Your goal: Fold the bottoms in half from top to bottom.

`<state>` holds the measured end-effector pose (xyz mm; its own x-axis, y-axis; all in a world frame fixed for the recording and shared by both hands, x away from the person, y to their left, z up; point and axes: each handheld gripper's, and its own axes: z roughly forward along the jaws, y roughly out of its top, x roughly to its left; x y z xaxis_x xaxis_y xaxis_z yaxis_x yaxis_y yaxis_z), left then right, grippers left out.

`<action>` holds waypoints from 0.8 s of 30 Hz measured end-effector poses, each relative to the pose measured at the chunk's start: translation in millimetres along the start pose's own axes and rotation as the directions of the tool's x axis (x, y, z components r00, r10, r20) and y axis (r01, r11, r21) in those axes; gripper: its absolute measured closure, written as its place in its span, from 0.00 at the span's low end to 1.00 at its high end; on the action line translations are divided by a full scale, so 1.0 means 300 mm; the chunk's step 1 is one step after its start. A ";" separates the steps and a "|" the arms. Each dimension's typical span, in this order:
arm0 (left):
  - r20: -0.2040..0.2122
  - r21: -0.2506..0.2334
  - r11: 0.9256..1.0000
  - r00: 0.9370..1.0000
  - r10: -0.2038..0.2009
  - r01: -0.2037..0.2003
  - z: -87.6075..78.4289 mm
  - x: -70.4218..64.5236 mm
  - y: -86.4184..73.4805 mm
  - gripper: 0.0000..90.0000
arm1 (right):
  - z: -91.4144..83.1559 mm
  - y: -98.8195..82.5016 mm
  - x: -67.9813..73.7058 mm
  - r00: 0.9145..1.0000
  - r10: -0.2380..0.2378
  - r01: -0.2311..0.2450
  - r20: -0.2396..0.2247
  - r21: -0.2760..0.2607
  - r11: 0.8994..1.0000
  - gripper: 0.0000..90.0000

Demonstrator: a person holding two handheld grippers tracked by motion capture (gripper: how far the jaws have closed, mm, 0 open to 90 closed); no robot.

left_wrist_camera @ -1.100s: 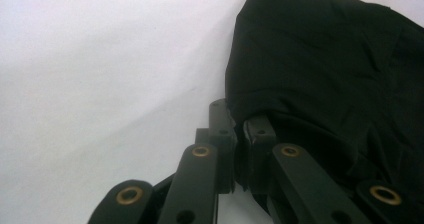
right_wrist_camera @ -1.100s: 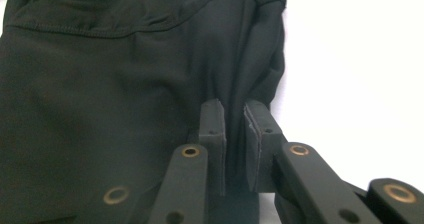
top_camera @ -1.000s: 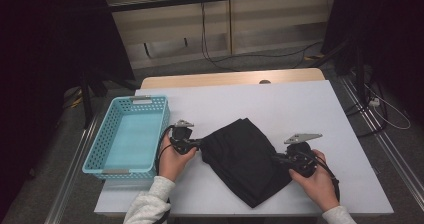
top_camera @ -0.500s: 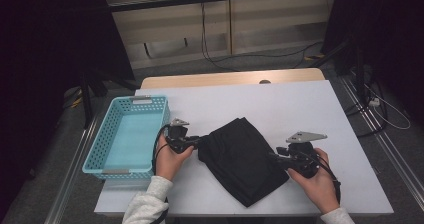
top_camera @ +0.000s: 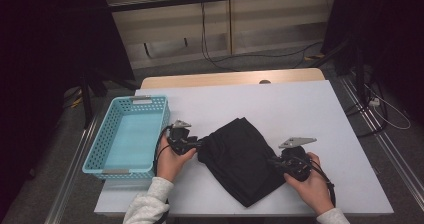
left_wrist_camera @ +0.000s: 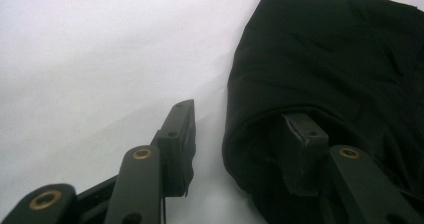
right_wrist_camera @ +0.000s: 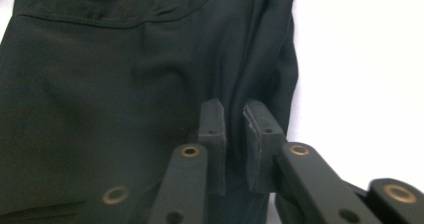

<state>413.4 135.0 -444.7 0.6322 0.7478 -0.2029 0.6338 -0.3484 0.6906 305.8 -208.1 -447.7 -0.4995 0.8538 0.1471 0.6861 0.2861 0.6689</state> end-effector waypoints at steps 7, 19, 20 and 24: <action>-0.007 0.014 1.000 1.000 0.012 -0.012 0.012 -0.001 -0.006 0.58 | -0.052 0.037 0.019 0.999 0.009 -0.011 -0.033 -0.045 0.999 0.91; -0.037 0.020 0.998 0.997 0.063 -0.063 0.025 -0.022 -0.015 0.58 | -0.111 -0.069 -0.004 0.994 0.109 -0.108 -0.013 0.061 0.992 0.89; -0.038 0.020 0.998 0.997 0.063 -0.062 0.026 -0.023 -0.016 0.58 | -0.099 -0.080 -0.005 0.996 0.093 -0.093 -0.007 0.066 0.994 0.84; -0.036 0.014 0.998 0.997 0.062 -0.062 0.025 -0.021 -0.017 0.57 | -0.099 -0.070 0.001 0.998 0.062 -0.063 0.015 0.066 0.996 0.69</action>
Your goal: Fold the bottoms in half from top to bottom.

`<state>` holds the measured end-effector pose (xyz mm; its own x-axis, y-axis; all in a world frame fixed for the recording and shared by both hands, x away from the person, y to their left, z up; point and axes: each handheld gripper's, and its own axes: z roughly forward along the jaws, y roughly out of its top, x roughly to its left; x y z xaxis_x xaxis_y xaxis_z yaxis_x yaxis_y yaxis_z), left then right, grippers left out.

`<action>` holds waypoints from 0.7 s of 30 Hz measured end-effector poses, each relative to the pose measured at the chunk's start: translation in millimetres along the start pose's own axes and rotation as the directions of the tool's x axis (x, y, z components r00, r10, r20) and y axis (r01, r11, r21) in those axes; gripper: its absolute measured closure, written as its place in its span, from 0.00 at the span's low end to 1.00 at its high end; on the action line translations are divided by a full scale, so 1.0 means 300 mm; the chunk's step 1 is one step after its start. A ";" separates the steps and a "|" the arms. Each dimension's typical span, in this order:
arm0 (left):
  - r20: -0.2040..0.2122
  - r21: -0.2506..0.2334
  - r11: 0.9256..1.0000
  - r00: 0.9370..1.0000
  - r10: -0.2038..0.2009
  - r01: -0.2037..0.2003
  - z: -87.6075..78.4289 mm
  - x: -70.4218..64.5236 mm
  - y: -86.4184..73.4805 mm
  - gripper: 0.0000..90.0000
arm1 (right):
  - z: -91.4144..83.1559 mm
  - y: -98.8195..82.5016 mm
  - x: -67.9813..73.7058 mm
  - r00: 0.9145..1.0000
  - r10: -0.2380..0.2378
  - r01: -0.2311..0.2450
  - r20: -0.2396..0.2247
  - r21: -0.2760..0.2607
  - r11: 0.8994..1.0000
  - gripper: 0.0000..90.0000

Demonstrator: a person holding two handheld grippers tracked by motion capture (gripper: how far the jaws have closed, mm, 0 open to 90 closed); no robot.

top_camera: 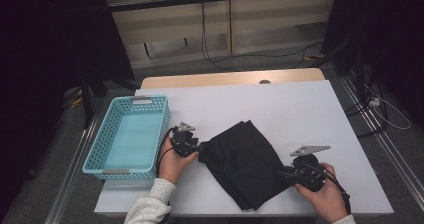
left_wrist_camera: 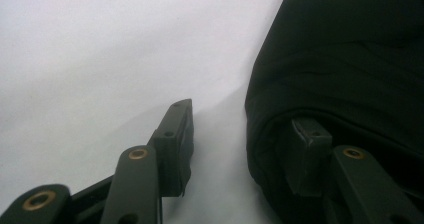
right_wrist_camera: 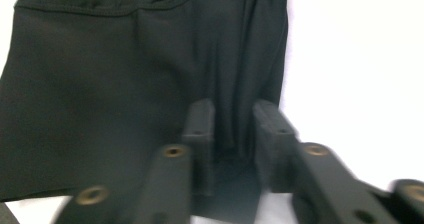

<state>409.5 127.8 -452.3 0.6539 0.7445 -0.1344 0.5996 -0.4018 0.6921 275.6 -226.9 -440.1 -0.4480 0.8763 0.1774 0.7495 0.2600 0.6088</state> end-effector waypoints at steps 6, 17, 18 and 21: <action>0.017 0.008 0.999 0.999 -0.043 0.043 -0.008 0.006 0.002 0.49 | 0.007 0.001 -0.020 0.999 0.031 -0.028 0.032 -0.078 0.997 0.44; 0.033 -0.058 0.989 0.991 -0.132 0.134 -0.062 0.007 0.058 0.31 | 0.041 -0.009 -0.009 0.999 -0.030 0.032 0.034 -0.070 0.997 0.33; 0.030 -0.068 0.988 0.990 -0.138 0.139 -0.056 0.006 0.062 0.31 | 0.042 -0.009 -0.009 0.999 -0.029 0.031 0.033 -0.072 0.997 0.33; 0.030 -0.041 0.991 0.991 -0.127 0.128 -0.035 0.002 0.065 0.31 | 0.043 -0.011 -0.008 0.999 -0.035 0.037 0.030 -0.074 0.997 0.32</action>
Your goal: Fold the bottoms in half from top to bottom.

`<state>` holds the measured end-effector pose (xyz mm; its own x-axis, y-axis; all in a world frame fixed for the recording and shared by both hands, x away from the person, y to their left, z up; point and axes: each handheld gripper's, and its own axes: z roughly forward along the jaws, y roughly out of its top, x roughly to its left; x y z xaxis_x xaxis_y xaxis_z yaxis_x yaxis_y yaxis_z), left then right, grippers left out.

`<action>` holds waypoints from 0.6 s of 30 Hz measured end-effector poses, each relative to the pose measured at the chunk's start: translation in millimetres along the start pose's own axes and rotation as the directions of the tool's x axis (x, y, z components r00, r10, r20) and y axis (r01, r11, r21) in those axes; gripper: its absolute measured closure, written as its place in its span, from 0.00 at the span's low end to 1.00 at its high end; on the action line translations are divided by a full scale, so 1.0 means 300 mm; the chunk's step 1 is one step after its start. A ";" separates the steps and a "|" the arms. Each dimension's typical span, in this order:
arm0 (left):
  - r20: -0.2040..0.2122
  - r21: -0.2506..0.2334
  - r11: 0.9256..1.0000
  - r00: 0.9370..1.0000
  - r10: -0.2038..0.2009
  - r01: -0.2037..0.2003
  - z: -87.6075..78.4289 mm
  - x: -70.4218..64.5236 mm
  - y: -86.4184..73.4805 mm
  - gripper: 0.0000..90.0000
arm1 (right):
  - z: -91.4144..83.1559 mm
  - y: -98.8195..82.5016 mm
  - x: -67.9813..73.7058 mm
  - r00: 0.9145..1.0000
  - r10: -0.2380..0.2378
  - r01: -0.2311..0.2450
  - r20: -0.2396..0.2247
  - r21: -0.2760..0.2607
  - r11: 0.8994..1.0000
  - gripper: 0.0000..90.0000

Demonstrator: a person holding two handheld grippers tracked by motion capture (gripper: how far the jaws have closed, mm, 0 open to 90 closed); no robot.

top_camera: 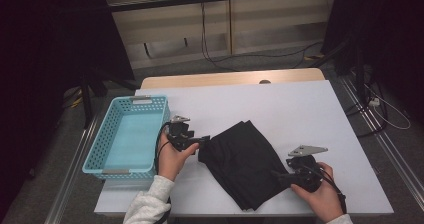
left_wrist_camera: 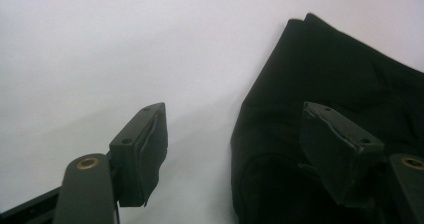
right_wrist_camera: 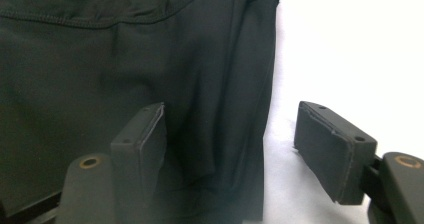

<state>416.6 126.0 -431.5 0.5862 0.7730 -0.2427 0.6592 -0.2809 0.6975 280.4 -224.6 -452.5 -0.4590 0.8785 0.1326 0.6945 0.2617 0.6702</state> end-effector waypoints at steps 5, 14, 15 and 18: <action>-0.013 0.089 0.996 1.000 0.024 -0.023 0.048 -0.022 -0.024 0.38 | 0.002 -0.003 0.001 1.000 -0.005 0.005 -0.003 -0.005 1.000 0.30; -0.034 0.117 0.991 0.996 0.077 -0.073 0.038 -0.039 -0.047 0.49 | 0.004 -0.012 0.006 1.000 -0.013 0.013 -0.001 -0.027 1.000 0.28; -0.039 0.115 0.991 0.996 0.078 -0.073 0.038 -0.040 -0.049 0.48 | 0.004 -0.013 0.006 1.000 -0.013 0.013 -0.001 -0.029 0.999 0.28; -0.037 0.113 0.991 0.997 0.073 -0.068 0.036 -0.038 -0.052 0.47 | 0.004 -0.016 0.006 1.000 -0.010 0.010 -0.002 -0.035 0.999 0.28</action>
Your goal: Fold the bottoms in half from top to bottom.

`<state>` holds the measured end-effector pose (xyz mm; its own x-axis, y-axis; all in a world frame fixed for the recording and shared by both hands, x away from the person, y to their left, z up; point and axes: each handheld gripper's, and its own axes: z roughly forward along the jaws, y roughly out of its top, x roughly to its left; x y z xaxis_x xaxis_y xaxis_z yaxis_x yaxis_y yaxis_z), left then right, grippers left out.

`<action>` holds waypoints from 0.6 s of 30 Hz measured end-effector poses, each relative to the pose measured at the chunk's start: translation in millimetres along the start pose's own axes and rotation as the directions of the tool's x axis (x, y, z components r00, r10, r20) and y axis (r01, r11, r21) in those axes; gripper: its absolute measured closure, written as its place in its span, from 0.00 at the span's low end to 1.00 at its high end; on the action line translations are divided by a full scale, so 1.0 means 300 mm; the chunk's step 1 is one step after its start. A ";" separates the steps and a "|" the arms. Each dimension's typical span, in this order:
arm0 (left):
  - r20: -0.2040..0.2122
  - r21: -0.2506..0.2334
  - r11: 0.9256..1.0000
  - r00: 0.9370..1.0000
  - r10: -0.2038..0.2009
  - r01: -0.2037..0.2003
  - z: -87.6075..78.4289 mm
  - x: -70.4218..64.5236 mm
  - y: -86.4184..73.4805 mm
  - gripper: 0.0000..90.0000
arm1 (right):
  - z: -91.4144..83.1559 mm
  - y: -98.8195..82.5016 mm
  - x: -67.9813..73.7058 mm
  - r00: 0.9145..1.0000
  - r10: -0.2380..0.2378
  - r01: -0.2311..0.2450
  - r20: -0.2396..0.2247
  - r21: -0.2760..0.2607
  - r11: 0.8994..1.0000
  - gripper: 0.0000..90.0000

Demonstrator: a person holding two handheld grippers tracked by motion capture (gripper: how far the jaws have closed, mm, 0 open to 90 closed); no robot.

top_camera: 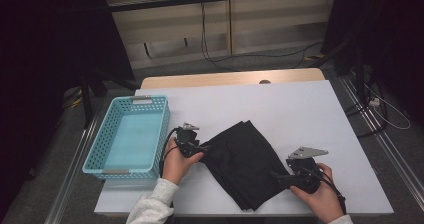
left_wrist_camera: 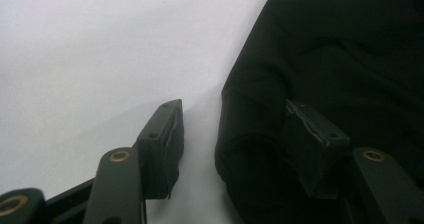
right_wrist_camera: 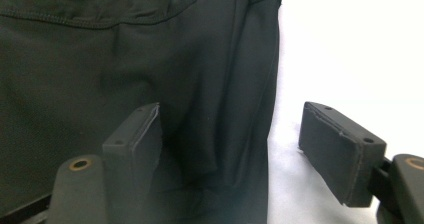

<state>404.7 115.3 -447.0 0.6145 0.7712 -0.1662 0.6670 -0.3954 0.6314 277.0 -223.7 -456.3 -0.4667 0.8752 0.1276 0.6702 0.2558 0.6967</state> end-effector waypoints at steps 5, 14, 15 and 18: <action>-0.016 0.004 1.000 0.999 0.030 -0.030 0.001 -0.015 -0.003 0.44 | 0.000 -0.002 0.002 1.000 -0.007 0.007 0.003 0.000 1.000 0.27; 0.021 0.072 0.997 1.000 -0.008 0.007 -0.008 -0.042 0.010 0.66 | 0.000 -0.005 0.007 1.000 -0.001 0.001 0.009 -0.007 1.000 0.26; 0.023 0.075 0.997 1.000 -0.011 0.010 -0.008 -0.042 0.011 0.67 | 0.000 -0.005 0.008 1.000 -0.001 0.001 0.009 -0.006 1.000 0.26; 0.046 0.077 0.996 0.998 -0.043 0.039 -0.008 -0.038 0.011 0.74 | 0.000 -0.006 0.009 1.000 -0.004 0.004 0.007 -0.007 1.000 0.26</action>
<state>398.7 106.4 -441.3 0.6043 0.7635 -0.2279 0.7210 -0.4022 0.5643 274.4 -221.8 -457.2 -0.4652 0.8771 0.1196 0.6642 0.2565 0.7022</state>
